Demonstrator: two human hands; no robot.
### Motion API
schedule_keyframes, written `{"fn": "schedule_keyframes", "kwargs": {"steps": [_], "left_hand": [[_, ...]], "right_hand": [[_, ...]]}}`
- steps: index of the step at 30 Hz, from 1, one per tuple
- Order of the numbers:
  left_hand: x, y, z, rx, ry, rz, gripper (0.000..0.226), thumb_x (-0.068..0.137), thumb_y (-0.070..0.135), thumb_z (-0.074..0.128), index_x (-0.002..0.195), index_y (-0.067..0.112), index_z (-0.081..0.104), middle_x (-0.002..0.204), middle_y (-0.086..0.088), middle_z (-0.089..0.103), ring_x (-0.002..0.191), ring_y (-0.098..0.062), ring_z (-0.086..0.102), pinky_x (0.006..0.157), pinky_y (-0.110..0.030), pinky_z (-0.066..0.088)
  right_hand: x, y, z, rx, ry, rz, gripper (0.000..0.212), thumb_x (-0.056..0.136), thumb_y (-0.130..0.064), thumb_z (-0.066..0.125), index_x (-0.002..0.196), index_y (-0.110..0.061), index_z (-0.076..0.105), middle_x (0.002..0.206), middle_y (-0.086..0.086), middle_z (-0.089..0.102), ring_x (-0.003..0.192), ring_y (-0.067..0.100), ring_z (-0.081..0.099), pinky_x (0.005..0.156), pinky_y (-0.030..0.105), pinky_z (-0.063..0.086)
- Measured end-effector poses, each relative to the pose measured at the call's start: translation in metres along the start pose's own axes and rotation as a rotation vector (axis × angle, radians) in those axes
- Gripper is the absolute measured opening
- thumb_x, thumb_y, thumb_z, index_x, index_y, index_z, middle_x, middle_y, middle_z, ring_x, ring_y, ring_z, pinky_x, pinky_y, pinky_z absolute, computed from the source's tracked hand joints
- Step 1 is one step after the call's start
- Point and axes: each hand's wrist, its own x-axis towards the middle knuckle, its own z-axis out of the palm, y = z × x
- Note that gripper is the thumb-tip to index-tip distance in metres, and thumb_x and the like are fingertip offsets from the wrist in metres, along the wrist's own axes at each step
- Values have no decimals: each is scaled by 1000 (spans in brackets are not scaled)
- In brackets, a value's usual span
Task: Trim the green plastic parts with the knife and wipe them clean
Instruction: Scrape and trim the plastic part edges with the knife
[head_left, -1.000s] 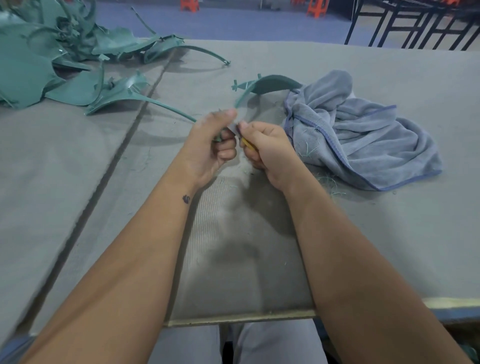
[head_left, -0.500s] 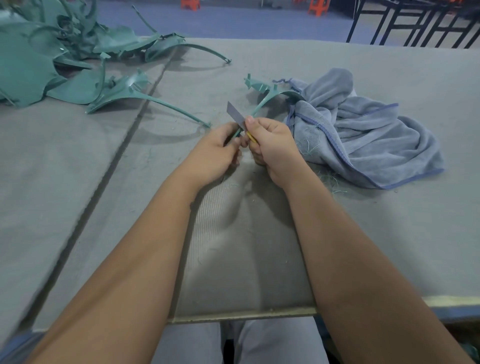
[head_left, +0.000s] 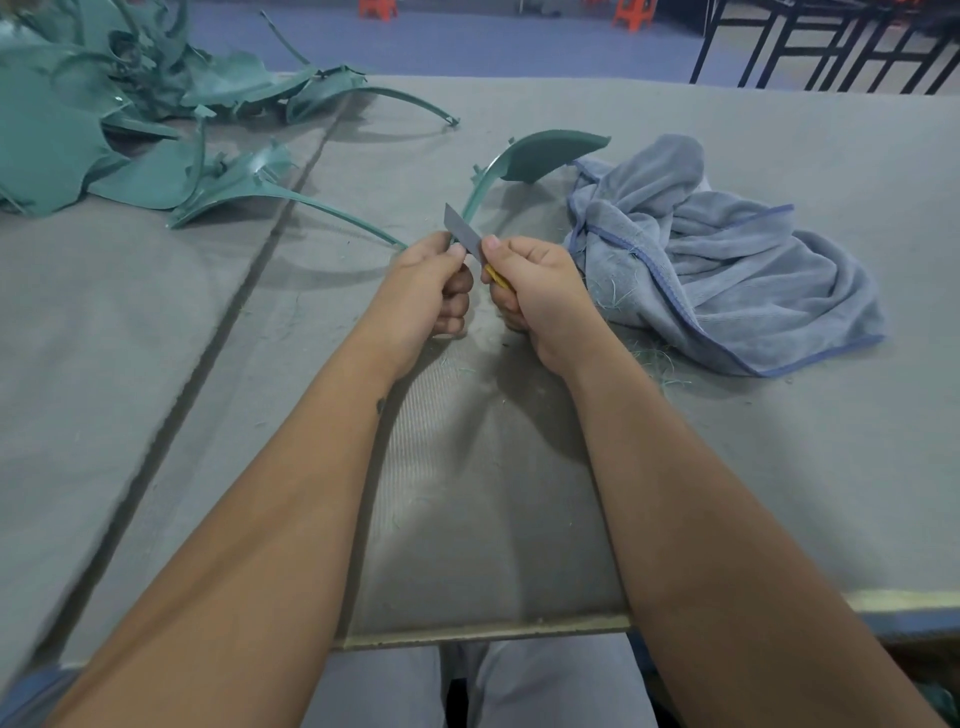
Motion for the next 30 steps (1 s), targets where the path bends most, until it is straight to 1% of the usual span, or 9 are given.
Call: {"fn": "schedule_keyframes", "kwargs": {"steps": [2,4,6,10,13,17,20,25,30], "left_hand": [[-2,1,1,-52,-16,0,24,87,0,37,92,17,53,62,2,27,44,-6,21,42,-18,15],[-4,3,1,-108,-31,-2,37,72,5,43,106,13,56,65,0,31,43,-6,23,43,-20,16],[-5,3,0,-98,-61,19,43,68,9,48,110,10,55,60,4,37,43,-4,26,43,-18,18],[-6,1,-5,-24,-151,55,34,80,6,57,114,10,57,58,9,40,44,-1,27,45,-17,19],[-6,-1,-7,21,-184,72,28,94,-3,50,116,12,60,63,6,38,47,-1,27,45,-15,21],[-7,-2,-9,-26,-222,83,27,89,4,55,113,13,62,67,2,35,47,0,27,44,-14,23],[-6,-2,-10,-33,-219,77,26,90,10,59,115,12,62,67,3,32,47,-1,26,45,-14,22],[-2,-2,-8,-46,-179,36,21,101,10,46,117,11,61,55,12,35,44,0,27,42,-13,22],[-2,-2,-5,-22,-135,24,21,101,12,47,117,8,61,66,0,28,42,-1,26,39,-13,21]], "right_hand": [[0,-1,0,9,-13,9,38,101,-20,47,65,-10,49,43,-2,30,34,6,21,37,17,15],[-1,-2,0,16,-54,7,38,101,-18,47,64,-10,48,43,-3,29,34,4,20,36,17,15],[-2,-2,-1,22,-95,4,36,101,-17,46,66,-10,49,43,-5,30,35,4,20,35,17,15],[-3,-4,-3,-26,-113,12,28,101,-17,46,78,-4,52,43,-6,28,36,4,19,36,17,16],[-3,-5,-4,-21,-124,16,32,101,-16,45,72,-6,51,41,-9,30,36,3,20,36,17,16],[-4,-6,-3,-32,-117,6,33,101,-17,46,70,-6,50,45,-4,28,37,4,19,37,17,16],[-3,-4,-2,-53,-95,0,39,101,-16,48,62,-10,47,49,0,29,38,6,19,37,18,16],[-1,-1,0,-95,-41,-34,41,100,-12,48,59,-9,47,44,0,33,35,3,24,37,15,21],[1,0,3,-120,20,-44,42,100,-12,49,58,-10,46,46,2,35,35,1,26,37,12,23]]}}
